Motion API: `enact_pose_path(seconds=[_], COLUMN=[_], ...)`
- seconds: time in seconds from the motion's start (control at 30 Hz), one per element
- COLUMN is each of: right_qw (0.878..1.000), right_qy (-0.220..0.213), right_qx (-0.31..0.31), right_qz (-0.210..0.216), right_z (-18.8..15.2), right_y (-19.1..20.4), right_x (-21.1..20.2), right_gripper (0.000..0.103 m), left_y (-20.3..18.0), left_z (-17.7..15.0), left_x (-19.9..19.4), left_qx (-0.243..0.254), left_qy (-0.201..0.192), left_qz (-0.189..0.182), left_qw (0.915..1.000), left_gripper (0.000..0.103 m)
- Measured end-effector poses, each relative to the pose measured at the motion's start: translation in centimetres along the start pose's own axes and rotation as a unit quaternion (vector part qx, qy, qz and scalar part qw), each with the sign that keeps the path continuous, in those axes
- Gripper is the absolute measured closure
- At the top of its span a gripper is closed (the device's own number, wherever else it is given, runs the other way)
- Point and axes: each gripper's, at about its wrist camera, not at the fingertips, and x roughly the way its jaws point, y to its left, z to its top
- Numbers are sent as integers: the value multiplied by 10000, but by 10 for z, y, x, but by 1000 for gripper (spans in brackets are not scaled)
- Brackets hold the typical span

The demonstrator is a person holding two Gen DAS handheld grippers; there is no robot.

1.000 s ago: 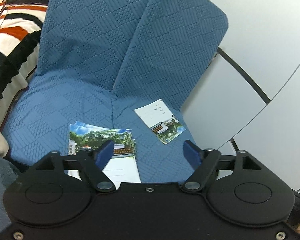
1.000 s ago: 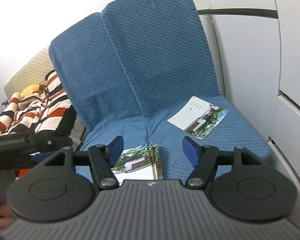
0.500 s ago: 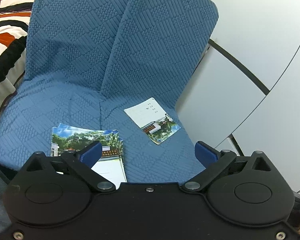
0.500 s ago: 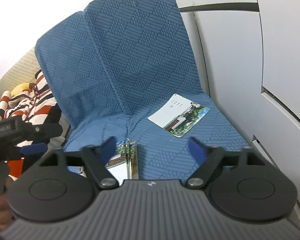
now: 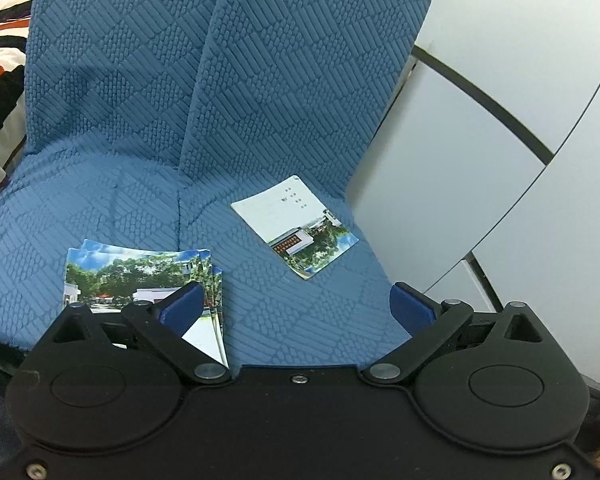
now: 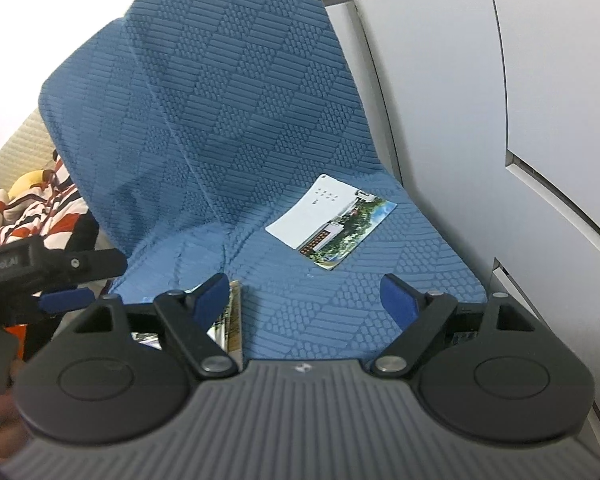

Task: Organize objects
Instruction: 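Move both open grippers to the last white-backed postcard on the seat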

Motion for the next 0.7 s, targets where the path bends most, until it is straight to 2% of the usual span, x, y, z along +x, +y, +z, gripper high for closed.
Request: enact_pose_path(seconds=[0.23, 0.33, 0.5, 0.7], right_qw=[9999, 9999, 9995, 9988], right_qy=[89, 114, 217, 297], right_qx=[57, 60, 86, 216], right_qz=[-66, -90, -191, -335], right_z=[6, 7, 2, -1], right_y=[-17, -27, -46, -69], right_x=[20, 34, 61, 95], right_gripper=[19, 19, 19, 19], left_y=[-7, -8, -8, -13], left_z=[4, 2, -3, -6], left_x=[33, 55, 93, 138], left_qx=[-35, -101, -210, -138], left_qy=[73, 99, 201, 321], left_qz=[61, 218, 249, 427], left_qw=[9999, 9997, 9993, 9985], left_gripper=[1, 1, 1, 1])
